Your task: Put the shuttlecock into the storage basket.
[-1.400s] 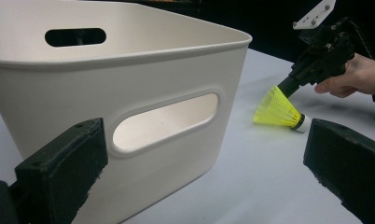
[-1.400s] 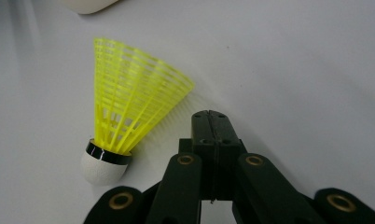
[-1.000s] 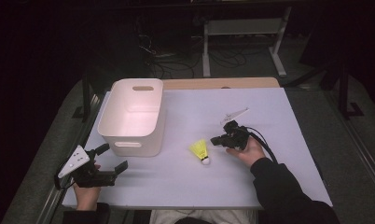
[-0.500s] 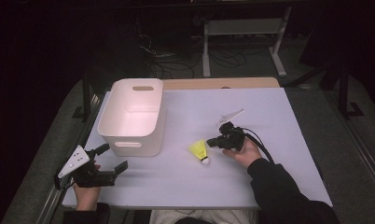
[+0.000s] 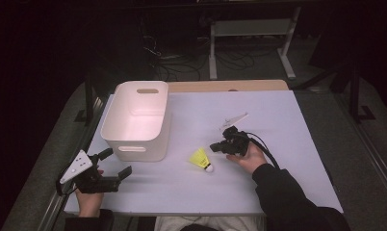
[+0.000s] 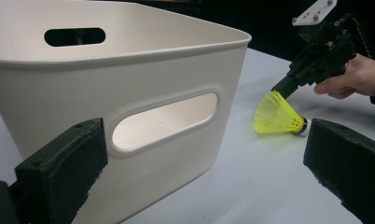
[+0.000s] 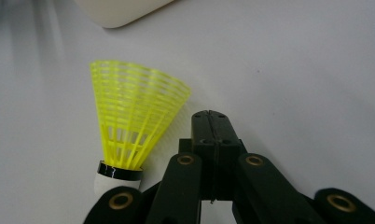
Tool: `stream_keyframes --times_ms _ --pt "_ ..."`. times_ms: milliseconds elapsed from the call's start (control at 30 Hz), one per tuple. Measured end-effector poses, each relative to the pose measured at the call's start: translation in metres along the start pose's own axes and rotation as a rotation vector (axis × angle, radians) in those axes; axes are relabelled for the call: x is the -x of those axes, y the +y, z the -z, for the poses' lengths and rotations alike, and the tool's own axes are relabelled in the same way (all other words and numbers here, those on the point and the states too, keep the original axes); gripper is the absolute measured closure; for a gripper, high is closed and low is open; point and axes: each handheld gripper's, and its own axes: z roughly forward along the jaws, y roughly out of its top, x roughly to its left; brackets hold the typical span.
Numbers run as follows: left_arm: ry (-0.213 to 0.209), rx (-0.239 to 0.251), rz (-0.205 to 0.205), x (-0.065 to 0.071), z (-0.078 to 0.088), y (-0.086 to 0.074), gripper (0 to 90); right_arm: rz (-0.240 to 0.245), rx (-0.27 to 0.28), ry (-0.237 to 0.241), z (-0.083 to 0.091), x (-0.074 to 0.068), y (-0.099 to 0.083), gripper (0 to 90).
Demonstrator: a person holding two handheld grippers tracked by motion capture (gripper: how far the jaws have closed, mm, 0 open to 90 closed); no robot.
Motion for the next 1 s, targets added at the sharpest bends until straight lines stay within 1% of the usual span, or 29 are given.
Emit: stream_keyframes --times_ms 233,633,700,900,1000 --pt "0.0 -0.001 0.0 0.0 0.0 0.0 0.0 0.04 0.013 0.003 0.009 -0.011 0.005 89.4" --pt "0.0 -0.001 -0.001 0.0 0.0 0.0 0.0 0.07 0.012 0.023 0.009 -0.021 0.008 89.4" --pt "0.0 -0.001 0.0 0.0 0.0 0.0 0.0 0.079 0.013 0.029 0.01 -0.025 0.009 89.4" --pt "0.0 0.0 -0.001 0.0 0.0 0.0 0.0 0.092 0.019 0.036 0.014 -0.029 0.009 89.4" --pt "0.0 0.0 -0.001 0.0 0.0 0.0 0.0 0.104 0.016 0.051 0.017 -0.032 0.009 89.4"
